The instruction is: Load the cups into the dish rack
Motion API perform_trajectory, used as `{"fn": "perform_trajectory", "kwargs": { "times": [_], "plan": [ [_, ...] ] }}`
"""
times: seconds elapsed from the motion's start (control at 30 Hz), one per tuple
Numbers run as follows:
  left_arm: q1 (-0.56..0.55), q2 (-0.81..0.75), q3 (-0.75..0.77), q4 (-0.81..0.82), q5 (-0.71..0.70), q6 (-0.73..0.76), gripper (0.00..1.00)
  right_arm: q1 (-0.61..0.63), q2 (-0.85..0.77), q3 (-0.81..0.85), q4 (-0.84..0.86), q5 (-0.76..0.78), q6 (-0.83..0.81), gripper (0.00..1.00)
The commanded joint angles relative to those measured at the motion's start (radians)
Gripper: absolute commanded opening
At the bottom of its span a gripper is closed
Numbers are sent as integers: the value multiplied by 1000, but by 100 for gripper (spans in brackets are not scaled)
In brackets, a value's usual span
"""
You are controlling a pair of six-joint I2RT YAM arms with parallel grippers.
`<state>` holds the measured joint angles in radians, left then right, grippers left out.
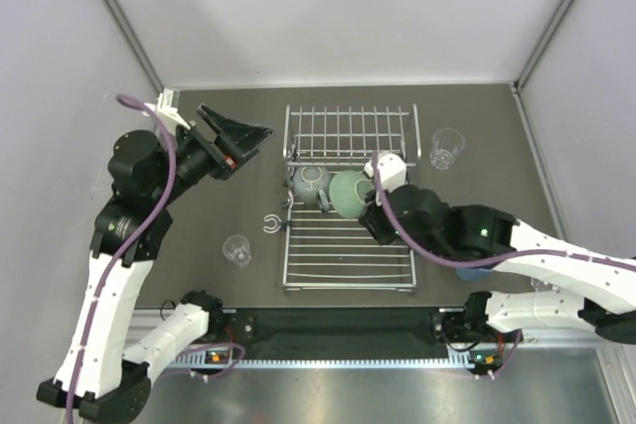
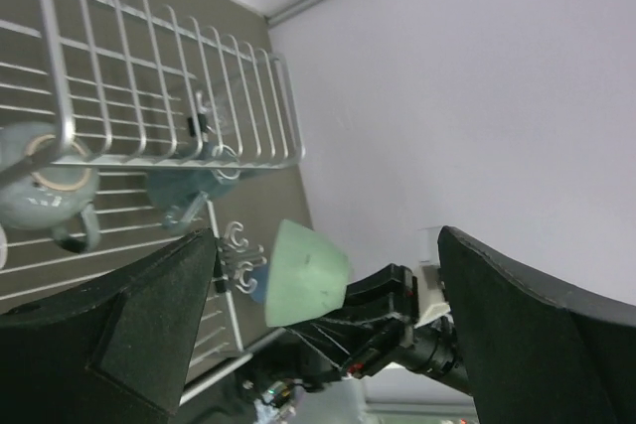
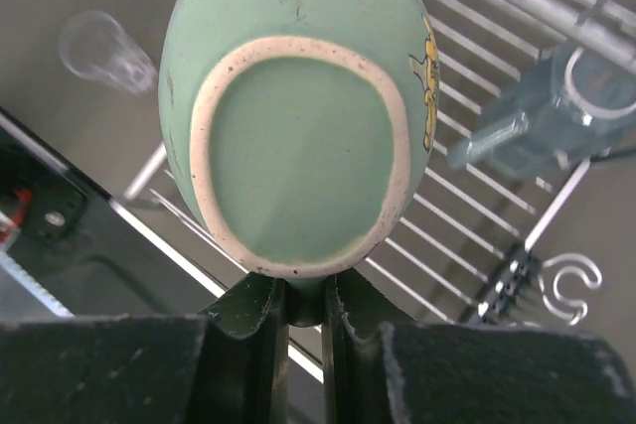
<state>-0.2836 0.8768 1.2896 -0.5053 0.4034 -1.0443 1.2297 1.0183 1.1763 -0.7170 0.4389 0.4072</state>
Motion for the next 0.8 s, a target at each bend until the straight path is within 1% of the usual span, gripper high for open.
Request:
{"fn": "perform_trajectory", "kwargs": {
  "times": [0.0,0.1,0.17,0.33,0.43,0.63,0.77],
  "plan": [
    [3,-24,45,-136,-122,171,98,10,49,-15,-58,40,91,0],
    [3,-29,43,-145,-140,196,97,10,129,-47,-21,29,120,0],
    [3,-29,33,-153,-141,214,97,8,210,-50,1,26,130,0],
    [3,-50,1,-168,-166,234,96,-5,412,5,40,57,127,0],
    [3,-62,-3,-182,-173,250,96,-44,485,16,71,58,127,0],
    [3,-87,-10,-205,-198,290,95,-113,523,-15,136,-5,134,0],
    [3,-94,-38,-194,-198,293,95,-122,540,-4,140,-28,131,0]
  ]
}}
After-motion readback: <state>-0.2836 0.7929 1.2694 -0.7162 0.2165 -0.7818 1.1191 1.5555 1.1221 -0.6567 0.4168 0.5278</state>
